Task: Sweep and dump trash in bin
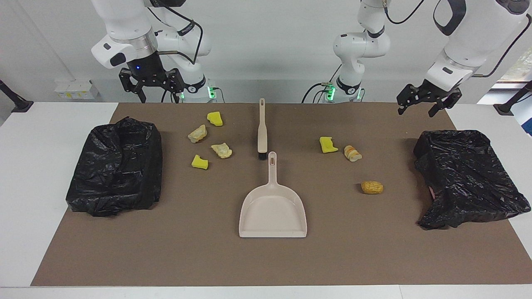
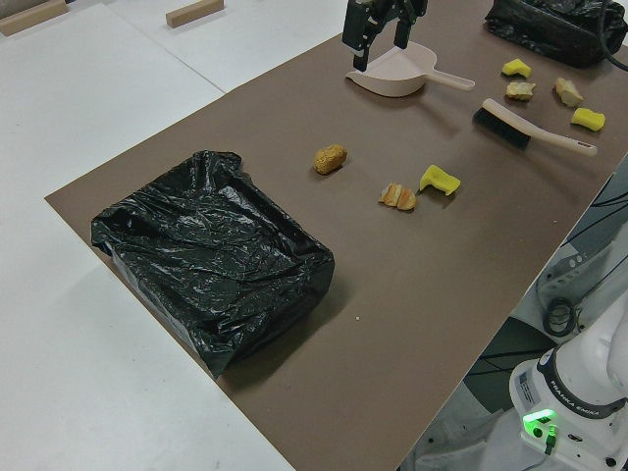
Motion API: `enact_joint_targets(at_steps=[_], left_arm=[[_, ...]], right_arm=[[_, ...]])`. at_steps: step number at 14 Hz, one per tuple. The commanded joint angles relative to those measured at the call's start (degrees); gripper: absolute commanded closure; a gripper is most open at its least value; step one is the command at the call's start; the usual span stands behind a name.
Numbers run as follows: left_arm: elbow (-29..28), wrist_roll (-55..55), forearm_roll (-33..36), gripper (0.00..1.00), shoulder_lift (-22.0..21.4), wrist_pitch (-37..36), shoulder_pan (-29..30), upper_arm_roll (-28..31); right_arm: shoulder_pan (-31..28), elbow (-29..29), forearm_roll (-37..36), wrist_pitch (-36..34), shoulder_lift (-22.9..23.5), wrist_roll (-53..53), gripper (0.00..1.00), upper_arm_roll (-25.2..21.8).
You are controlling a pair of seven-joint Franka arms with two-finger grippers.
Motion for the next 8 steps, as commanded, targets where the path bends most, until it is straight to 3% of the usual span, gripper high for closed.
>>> enact_joint_targets(at_steps=[1, 8], left_arm=[[-2.6, 0.7, 0.0, 0.00, -2.2, 0.0, 0.0, 0.2], [-3.9, 0.9, -0.5, 0.00, -2.3, 0.8, -0.5, 0.0]], right_arm=[[-0.3, -1.1, 1.0, -0.4, -1.0, 0.9, 0.00, 0.0], [-0.6, -1.4, 1.6, -0.2, -1.2, 0.9, 0.00, -0.1]])
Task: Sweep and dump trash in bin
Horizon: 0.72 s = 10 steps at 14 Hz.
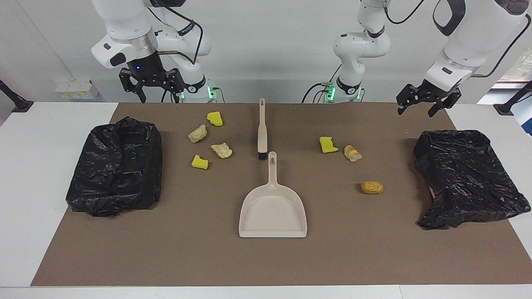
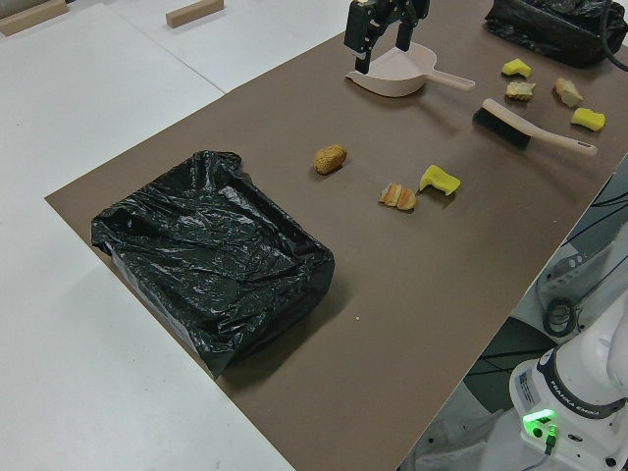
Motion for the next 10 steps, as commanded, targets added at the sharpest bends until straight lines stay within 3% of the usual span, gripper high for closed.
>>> enact_joint_targets(at_steps=[1, 6, 10], left_arm=[[-3.7, 0.8, -0.7, 0.00, -1.8, 1.3, -1.3, 0.0], [-13.0, -0.3, -1.8, 0.00, -3.0, 9.1, -9.6, 0.0], [-19.7, -7.0, -4.0, 0.00, -4.0, 13.7, -18.2, 0.0]], right_arm=[[-0.5, -2.0, 1.4, 0.5, -1.2, 1.3, 0.00, 0.0], [0.4, -2.1, 1.2, 2.2, -0.4, 1.7, 0.00, 0.1], [4.7, -2.2, 0.9, 6.3, 2.7, 7.3, 0.00, 0.1]])
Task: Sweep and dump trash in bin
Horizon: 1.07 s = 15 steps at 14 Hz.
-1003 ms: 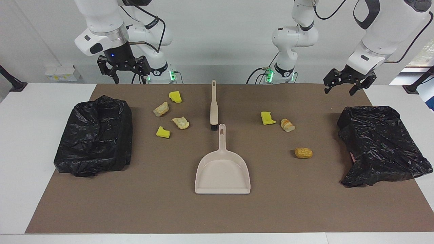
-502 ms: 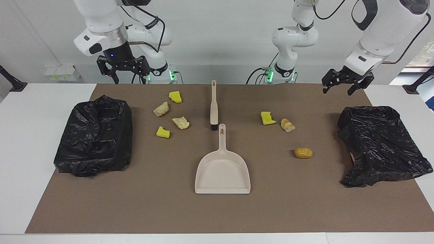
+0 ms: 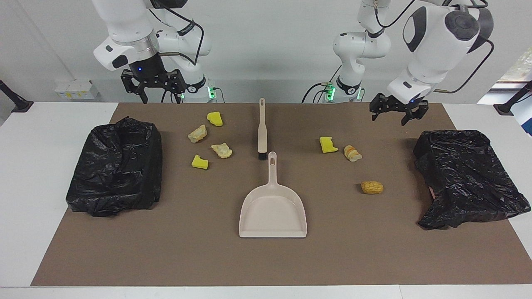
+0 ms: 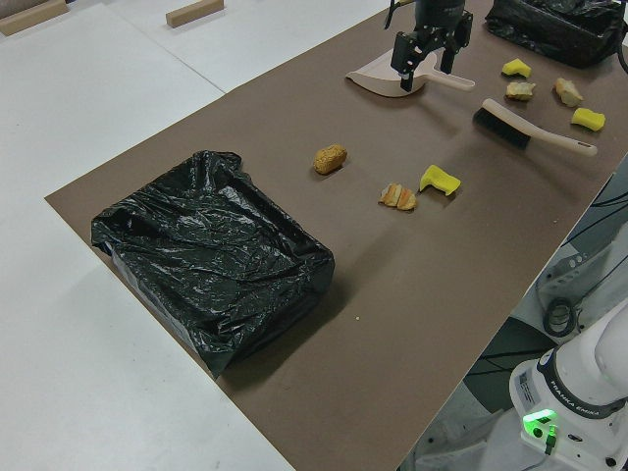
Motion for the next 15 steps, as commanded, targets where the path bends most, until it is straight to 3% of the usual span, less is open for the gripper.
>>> enact_joint_targets(at_steps=[1, 4, 7, 12, 15], left_arm=[[-7.7, -5.6, -0.7, 0.00, -2.9, 6.0, -7.2, 1.0], [-11.8, -12.0, -0.7, 0.00, -2.5, 11.4, -14.3, 1.0], [-17.4, -19.2, -0.8, 0.00, -1.3, 19.0, -22.1, 1.0], [-25.7, -30.3, -0.8, 0.00, -2.1, 30.6, -33.7, 1.0], [-26.8, -37.5, -0.8, 0.00, -1.6, 35.0, -39.1, 1.0]], right_arm=[[3.4, -0.4, -0.2, 3.1, 2.5, 5.2, 0.00, 0.0], [9.0, -0.1, -0.4, 9.2, 6.3, 10.1, 0.00, 0.0], [16.6, 0.3, -3.6, 16.4, 13.4, 17.0, 0.00, -0.1], [21.9, 0.3, -4.4, 25.5, 21.9, 22.1, 0.00, -0.2], [25.5, 0.1, -5.9, 29.6, 26.6, 23.8, 0.00, -0.1]])
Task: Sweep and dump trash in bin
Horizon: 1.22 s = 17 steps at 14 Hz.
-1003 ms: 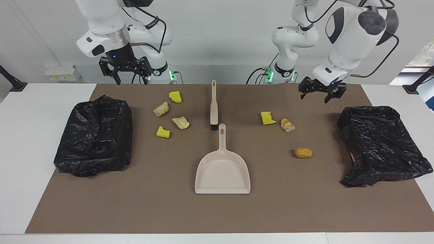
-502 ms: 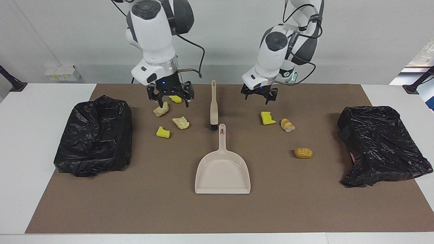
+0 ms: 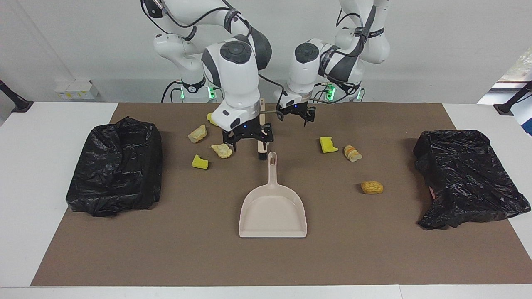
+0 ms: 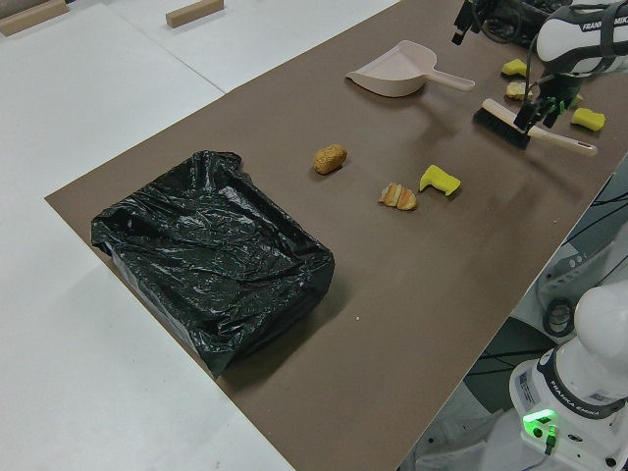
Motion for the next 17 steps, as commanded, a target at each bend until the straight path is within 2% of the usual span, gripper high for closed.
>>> enact_joint_targets(at_steps=[1, 5, 6, 7, 8, 9, 10, 11, 13, 14, 16, 17], left_arm=[[-2.1, -5.6, -0.6, 0.00, -1.1, 4.6, -4.7, 1.2], [-1.7, -9.0, -0.4, 0.00, 1.4, 7.0, -8.8, 1.2], [-1.4, -9.4, -0.4, 0.00, 3.2, 8.0, -9.1, 1.2], [-1.1, -9.4, -0.4, 0.00, 4.0, 8.6, -9.1, 1.2], [-0.8, -9.4, -0.4, 0.00, 5.0, 9.2, -8.6, 1.2], [-0.5, -9.3, -0.4, 0.00, 5.3, 9.4, -8.1, 1.2], [-0.1, -9.4, -0.4, 0.01, 5.4, 9.4, -8.1, 1.3], [0.1, -9.3, -0.4, 0.11, 5.5, 9.4, -7.9, 1.3], [1.0, -9.2, 0.0, 0.38, 5.8, 8.5, -7.8, 1.6], [2.1, -9.0, 0.7, 0.56, 5.9, 7.3, -6.1, 1.6], [2.6, -8.8, 3.5, 1.00, 6.0, 6.1, -5.2, 1.5], [2.6, -8.8, 3.5, 1.00, 6.0, 5.6, -5.1, 1.5]], right_arm=[[2.1, 0.2, -2.1, 3.3, 3.6, 2.4, 0.00, -0.1], [1.9, -3.3, -1.9, 4.7, 4.1, 2.3, 0.00, -0.1], [1.7, -3.3, -1.9, 4.7, 4.2, 2.3, 0.02, -0.1], [1.5, -3.3, -1.8, 4.6, 4.2, 2.3, 0.19, -0.1], [1.6, -3.4, -1.5, 3.7, 4.0, 2.7, 0.45, -0.1], [1.4, -3.3, -1.3, 3.6, 4.0, 3.9, 0.76, -0.1], [1.0, -2.9, -1.3, 3.8, 4.1, 4.9, 0.96, 0.0], [1.0, -2.6, -1.4, 3.9, 4.1, 5.0, 1.00, -0.1], [0.9, -2.4, -2.2, 4.6, 4.0, 3.1, 1.00, -0.1], [0.9, -2.2, -2.1, 4.6, 3.7, 1.3, 1.00, -0.1], [-0.3, -2.2, -2.0, 3.8, 1.3, -3.9, 1.00, -0.2], [-1.7, -2.3, -1.6, 3.3, -0.3, -7.6, 1.00, -0.2]])
